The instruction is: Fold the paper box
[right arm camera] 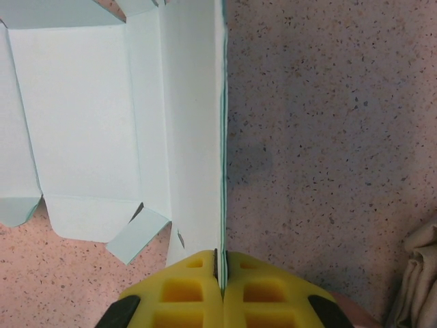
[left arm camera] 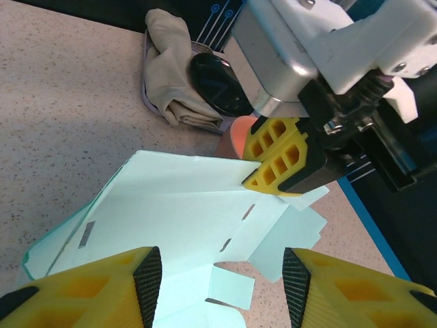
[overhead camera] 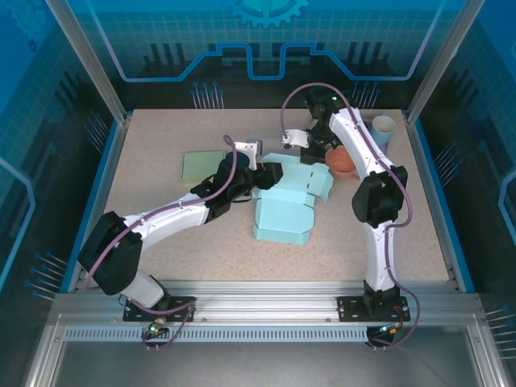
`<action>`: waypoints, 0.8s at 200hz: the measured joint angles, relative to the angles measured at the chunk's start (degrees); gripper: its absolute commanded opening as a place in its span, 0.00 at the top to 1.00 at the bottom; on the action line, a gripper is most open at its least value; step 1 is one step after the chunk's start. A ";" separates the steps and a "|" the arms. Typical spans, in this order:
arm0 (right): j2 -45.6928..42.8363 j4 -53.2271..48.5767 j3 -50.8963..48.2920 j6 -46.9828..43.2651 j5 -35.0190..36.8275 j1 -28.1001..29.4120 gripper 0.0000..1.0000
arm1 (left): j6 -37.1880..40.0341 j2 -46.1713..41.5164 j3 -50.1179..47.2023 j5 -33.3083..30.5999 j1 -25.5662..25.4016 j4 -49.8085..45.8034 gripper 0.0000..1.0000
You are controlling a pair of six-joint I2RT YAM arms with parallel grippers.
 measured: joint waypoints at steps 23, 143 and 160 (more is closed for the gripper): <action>0.00 0.00 0.00 0.02 0.00 -0.24 1.00 | -1.42 0.00 0.00 -2.89 -2.25 -1.03 0.47; 0.33 0.46 0.00 0.94 0.00 -0.68 1.00 | 6.01 8.33 3.50 -10.25 -0.20 -3.04 0.46; 0.33 0.57 0.00 1.07 0.02 -0.68 1.00 | 7.54 8.33 2.58 -9.75 2.47 -0.70 0.45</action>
